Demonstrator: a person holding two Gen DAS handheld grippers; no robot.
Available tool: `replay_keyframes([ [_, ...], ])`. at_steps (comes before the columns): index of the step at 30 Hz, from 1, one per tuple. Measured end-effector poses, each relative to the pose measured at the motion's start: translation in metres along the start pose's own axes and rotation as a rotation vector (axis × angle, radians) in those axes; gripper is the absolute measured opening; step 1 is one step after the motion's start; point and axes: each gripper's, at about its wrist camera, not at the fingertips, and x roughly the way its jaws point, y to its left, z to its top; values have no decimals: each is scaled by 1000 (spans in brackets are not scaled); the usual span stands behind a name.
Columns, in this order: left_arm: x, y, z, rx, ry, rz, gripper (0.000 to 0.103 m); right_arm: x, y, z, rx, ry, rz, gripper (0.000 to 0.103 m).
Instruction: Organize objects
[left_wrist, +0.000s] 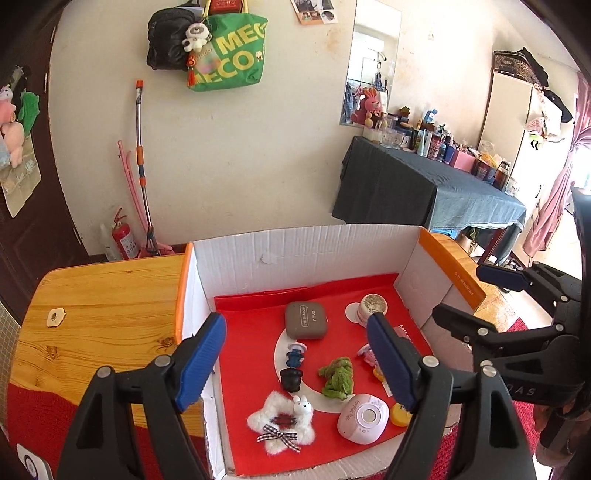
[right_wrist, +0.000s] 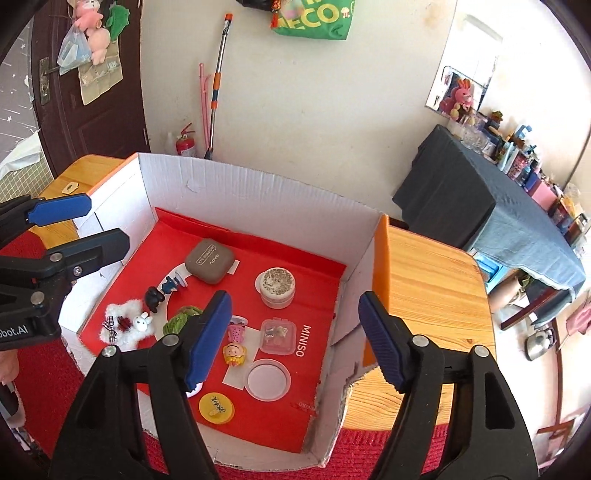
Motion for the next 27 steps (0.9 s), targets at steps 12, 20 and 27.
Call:
replay_keyframes([
  [12, -36, 2, -42, 4, -133, 56, 96, -47, -2, -31, 82, -210, 18, 96],
  [20, -30, 4, -73, 23, -156, 103, 103, -32, 1, -56, 104, -252, 0, 98],
  [27, -10, 12, -90, -16, -115, 78, 103, -8, -1, -69, 152, -220, 11, 101],
])
